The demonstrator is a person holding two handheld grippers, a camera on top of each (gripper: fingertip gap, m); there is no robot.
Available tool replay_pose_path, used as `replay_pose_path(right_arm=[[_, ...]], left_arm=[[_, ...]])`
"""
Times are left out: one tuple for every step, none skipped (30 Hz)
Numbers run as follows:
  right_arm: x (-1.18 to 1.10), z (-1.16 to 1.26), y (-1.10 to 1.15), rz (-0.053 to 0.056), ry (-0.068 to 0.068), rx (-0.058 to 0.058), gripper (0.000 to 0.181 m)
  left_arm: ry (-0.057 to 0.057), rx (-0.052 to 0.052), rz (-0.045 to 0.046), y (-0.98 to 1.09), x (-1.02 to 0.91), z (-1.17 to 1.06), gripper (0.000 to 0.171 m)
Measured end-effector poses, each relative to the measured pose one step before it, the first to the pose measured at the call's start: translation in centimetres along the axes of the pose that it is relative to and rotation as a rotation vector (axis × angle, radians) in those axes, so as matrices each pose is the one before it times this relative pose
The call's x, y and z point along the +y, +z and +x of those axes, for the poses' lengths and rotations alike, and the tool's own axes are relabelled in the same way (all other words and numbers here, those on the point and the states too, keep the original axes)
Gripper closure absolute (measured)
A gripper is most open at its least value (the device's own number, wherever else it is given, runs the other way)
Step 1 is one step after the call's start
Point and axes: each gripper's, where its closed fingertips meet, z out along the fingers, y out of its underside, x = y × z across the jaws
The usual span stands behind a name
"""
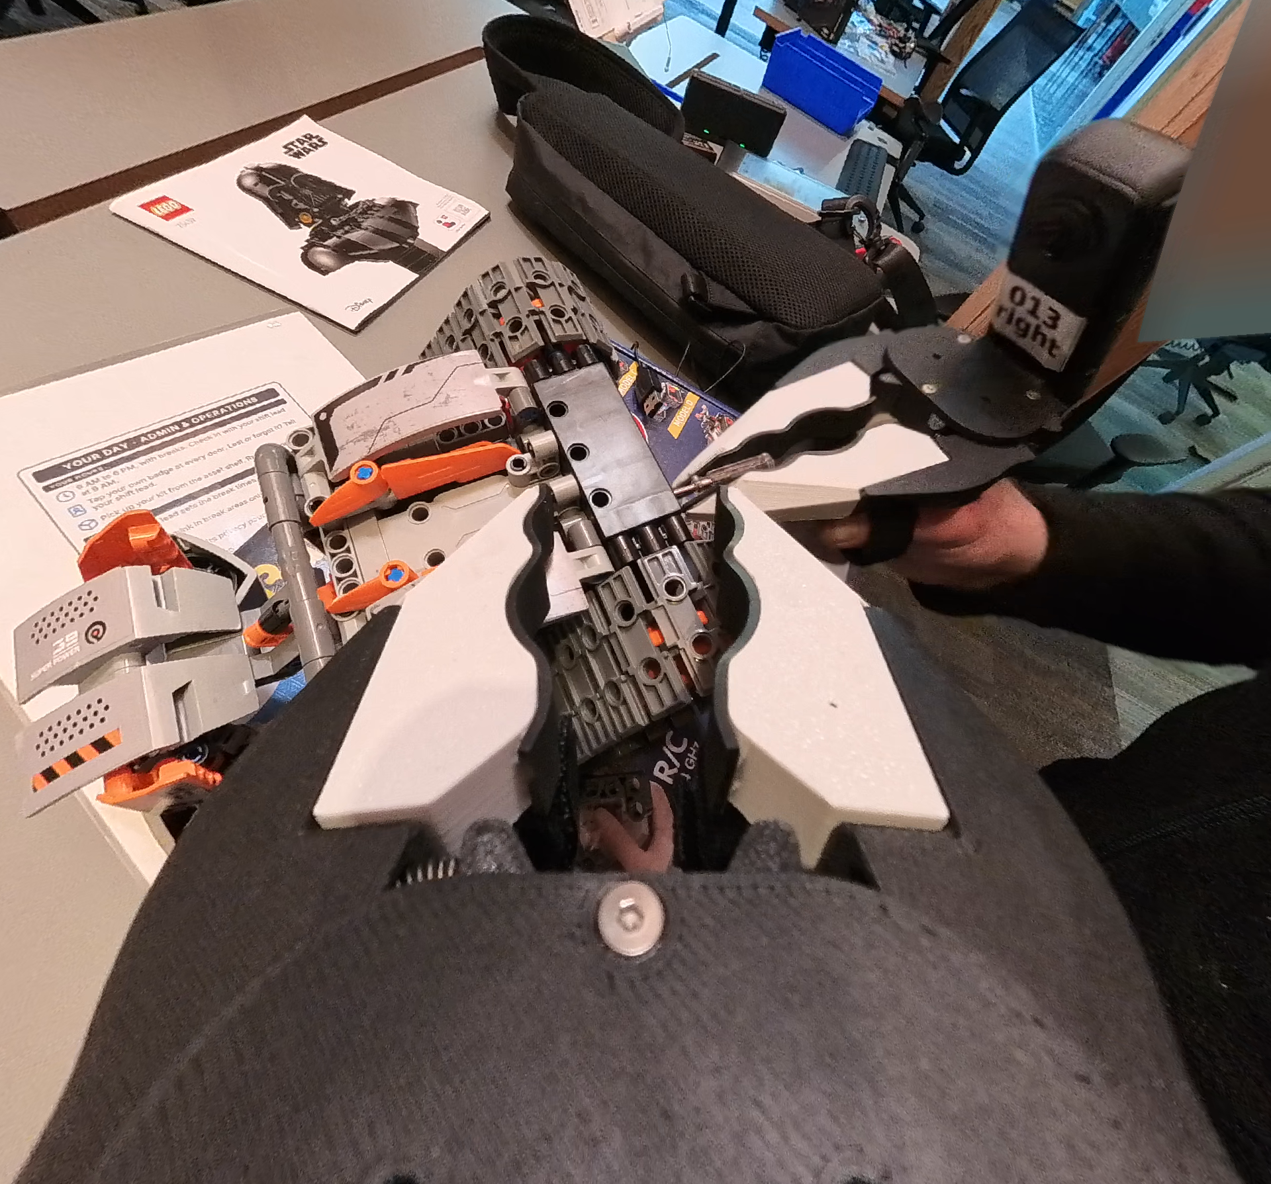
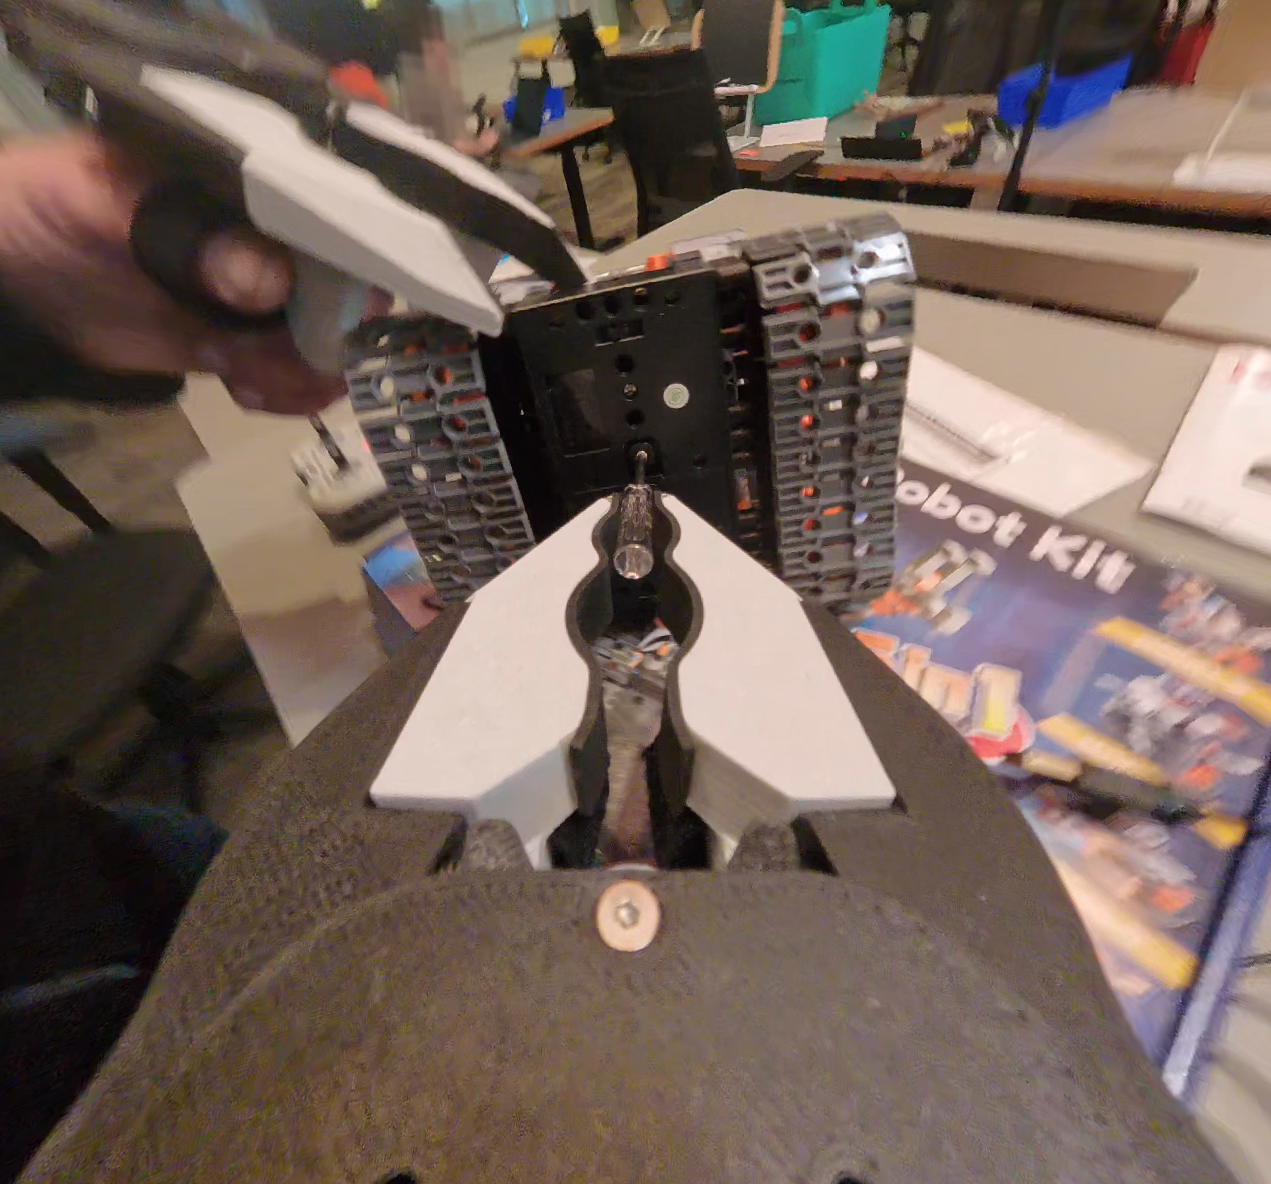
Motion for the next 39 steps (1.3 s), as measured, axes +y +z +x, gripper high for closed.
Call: replay_pose_path(right_arm=[[0.007, 0.004, 0.042, -0.0157, -0.1218, -0.0082, 0.178], [0.022, 0.001, 0.045, -0.0122, -0.1608, -0.0084, 0.178], [0.116, 0.01, 0.032, -0.0186, -0.1689, -0.014, 0.178], [0.058, 0.102, 0.001, -0.0223, -0.1748, -0.0086, 0.178], [0.156, 0.181, 0.066, -0.0405, -0.2114, 0.0099, 0.178], [0.182, 0.252, 0.138, -0.0553, -0.2267, 0.0251, 0.177], [-0.042, 0.2, 0.171, -0.0471, -0.195, 0.0236, 0.177], [-0.258, 0.148, 0.094, -0.0238, -0.131, 0.0088, 0.177], [-0.115, 0.13, 0.014, -0.0085, -0.0967, 0.0029, 0.177], [0.051, 0.078, -0.085, 0.0031, -0.0579, -0.006, 0.177], [0.085, 0.001, -0.235, 0.0117, -0.0026, -0.0175, 0.177], [0.326, 0.142, -0.343, 0.0004, 0.03, -0.0064, 0.177], [0.48, 0.539, -0.476, -0.006, 0.0617, 0.0206, 0.177], [0.615, 0.801, -0.442, -0.0151, 0.1181, 0.032, 0.177], [0.48, 0.274, -0.279, -0.0092, 0.1832, -0.0112, 0.177], [-0.022, -0.379, -0.176, 0.0222, 0.2298, -0.057, 0.177], [-0.379, -0.268, -0.19, 0.0525, 0.2332, -0.0401, 0.177], [-0.477, -0.221, -0.122, 0.0663, 0.2136, -0.0299, 0.177], [-0.072, -0.257, 0.126, 0.0434, 0.1925, -0.0261, 0.177], [0.261, -0.036, 0.256, 0.0308, 0.1561, -0.0091, 0.177], [0.354, 0.0, 0.291, 0.0276, 0.1074, -0.0018, 0.177], [0.547, -0.149, 0.34, 0.0109, 0.0544, -0.0006, 0.177], [0.528, -0.167, 0.316, 0.0045, 0.0363, 0.0036, 0.177], [0.283, -0.268, 0.203, 0.0124, 0.0351, -0.0035, 0.177], [0.126, -0.225, 0.137, 0.0149, 0.0263, -0.0016, 0.177], [0.149, -0.017, 0.096, 0.0067, 0.0192, 0.0078, 0.177], [0.151, 0.052, 0.099, 0.0015, 0.0124, 0.0072, 0.177], [0.116, -0.095, 0.114, -0.0013, 0.0064, -0.0046, 0.177], [0.007, 0.101, 0.023, 0.0038, 0.0054, 0.0064, 0.177], [0.019, 0.216, 0.01, 0.0002, 0.0067, 0.0102, 0.177], [0.012, 0.061, 0.014, -0.0016, 0.0059, -0.0022, 0.177], [-0.172, 0.006, -0.028, 0.0121, 0.0076, -0.0052, 0.177], [-0.068, 0.084, 0.003, 0.0034, 0.0057, 0.002, 0.177], [0.071, 0.039, 0.06, -0.0055, -0.0008, 0.0008, 0.177], [-0.057, -0.003, 0.017, 0.0037, 0.0005, -0.0013, 0.177], [-0.015, 0.025, 0.014, 0.0011, 0.0045, 0.0002, 0.177], [-0.02, 0.019, 0.009, 0.0014, 0.0037, -0.001, 0.177], [-0.006, -0.007, 0.003, 0.0004, 0.0009, 0.0, 0.177], [-0.005, -0.022, -0.009, -0.0001, 0.0017, 0.0, 0.177]], left_arm=[[0.0002, 0.0002, -0.00038, -0.022, 0.001, -0.037, 0.127], [0.0004, 0.0009, -0.00004, -0.046, 0.023, -0.025, 0.127], [0.0002, 0.0017, -0.00045, -0.049, 0.048, -0.023, 0.127], [-0.002, 0.0025, 0.00203, -0.015, 0.008, 0.012, 0.127], [-0.0018, -0.0036, 0.00189, 0.021, -0.009, -0.044, 0.127], [0.0016, -0.0081, 0.0002, -0.003, -0.029, -0.136, 0.127], [0.0011, -0.0088, -0.00051, -0.047, -0.042, -0.199, 0.127], [-0.0006, -0.004, -0.00156, -0.07, -0.019, -0.153, 0.127], [0.0003, 0.0001, -0.0018, -0.083, -0.011, -0.073, 0.127], [0.004, 0.0008, -0.00121, -0.052, -0.002, 0.037, 0.127], [0.0025, -0.0031, 0.00117, 0.015, 0.001, 0.037, 0.127], [-0.0017, -0.0017, 0.00356, 0.014, -0.013, 0.014, 0.127], [-0.0046, 0.0007, 0.00514, -0.027, -0.024, -0.012, 0.128], [-0.0038, 0.0025, 0.00517, -0.036, -0.002, -0.006, 0.128], [-0.0032, 0.0018, 0.00469, -0.014, -0.007, 0.016, 0.128], [-0.0015, 0.0009, 0.00298, 0.01, -0.002, 0.024, 0.127], [0.0002, 0.0007, 0.00111, 0.029, -0.012, 0.013, 0.127], [-0.0007, 0.0013, 0.00019, 0.016, -0.011, -0.014, 0.128], [-0.0023, 0.002, 0.00025, 0.01, -0.013, -0.007, 0.127], [-0.0016, 0.0011, 0.00018, 0.013, -0.007, -0.003, 0.127], [-0.0001, 0.0001, -0.00103, 0.009, -0.004, 0.004, 0.127], [0.0011, 0.0003, -0.00215, 0.027, 0.004, 0.011, 0.127], [0.0, 0.0006, -0.00204, 0.029, -0.015, 0.009, 0.128], [0.0011, 0.0008, -0.0016, 0.022, -0.001, 0.014, 0.127], [0.0012, 0.0007, -0.001, 0.034, 0.004, 0.03, 0.127], [0.0, 0.0005, -0.00082, 0.012, 0.006, 0.016, 0.127], [0.0002, 0.0001, -0.00061, 0.012, -0.01, 0.002, 0.127], [0.0005, 0.0005, -0.00029, -0.002, 0.004, 0.004, 0.128], [-0.0006, 0.0005, 0.00039, -0.001, -0.011, -0.01, 0.128], [-0.0009, 0.0006, 0.00049, -0.01, 0.007, 0.005, 0.128], [0.0003, 0.0002, 0.00022, 0.01, -0.006, 0.005, 0.128], [0.0005, 0.0, -0.00001, -0.003, 0.004, 0.005, 0.128], [0.0001, 0.0004, -0.00001, -0.006, -0.001, -0.007, 0.128], [-0.0004, 0.0009, 0.00005, -0.006, -0.002, 0.003, 0.128], [-0.0005, 0.0004, 0.0, -0.004, -0.006, -0.013, 0.128], [-0.0004, 0.0001, 0.00047, 0.001, 0.001, -0.012, 0.128], [-0.0008, 0.0009, 0.00073, 0.003, -0.003, 0.003, 0.128], [-0.0005, 0.0005, 0.00012, -0.01, 0.008, -0.009, 0.128], [-0.0006, 0.0006, 0.00044, -0.006, -0.003, 0.009, 0.128]])
